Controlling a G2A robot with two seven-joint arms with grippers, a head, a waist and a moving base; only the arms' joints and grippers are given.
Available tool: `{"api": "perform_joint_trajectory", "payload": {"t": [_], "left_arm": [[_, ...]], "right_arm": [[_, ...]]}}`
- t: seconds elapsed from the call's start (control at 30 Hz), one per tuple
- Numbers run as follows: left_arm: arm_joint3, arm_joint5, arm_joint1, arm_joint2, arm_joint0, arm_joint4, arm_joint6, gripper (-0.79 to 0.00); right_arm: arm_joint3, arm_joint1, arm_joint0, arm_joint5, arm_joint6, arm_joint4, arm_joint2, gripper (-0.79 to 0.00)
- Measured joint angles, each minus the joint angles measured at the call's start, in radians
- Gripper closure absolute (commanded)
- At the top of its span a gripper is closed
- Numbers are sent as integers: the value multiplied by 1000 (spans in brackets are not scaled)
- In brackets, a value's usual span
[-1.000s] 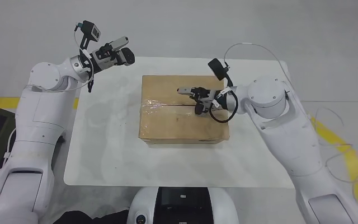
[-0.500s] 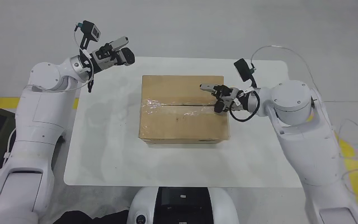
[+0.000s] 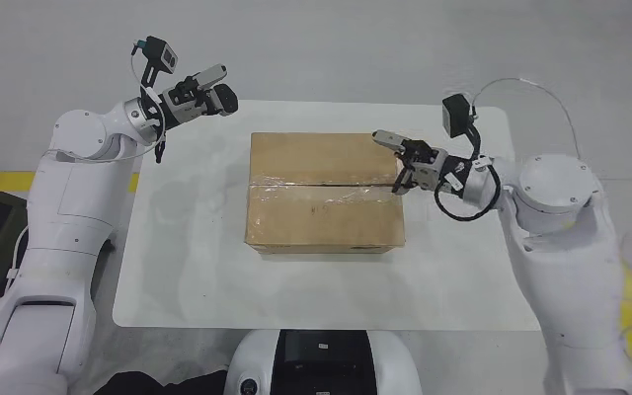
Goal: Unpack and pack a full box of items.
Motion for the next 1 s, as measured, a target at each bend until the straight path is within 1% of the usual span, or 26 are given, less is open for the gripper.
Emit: {"api": "perform_joint_trajectory", "payload": {"t": [0.27, 0.4, 0.63, 0.83, 1.0], "left_arm": [[0, 0, 0, 0, 0, 0, 0, -785], [0, 0, 0, 0, 0, 0, 0, -785], [0, 0, 0, 0, 0, 0, 0, -785], [0, 0, 0, 0, 0, 0, 0, -785], [0, 0, 0, 0, 0, 0, 0, -785]], "right_arm": [[117, -22, 59, -137, -49, 103, -102, -785], [188, -32, 85, -179, -73, 131, -139, -785], [263, -31, 103, -145, -79, 122, -156, -785], [234, -16, 71, -106, -70, 96, -122, -785], [181, -2, 36, -89, -84, 77, -71, -785]]}}
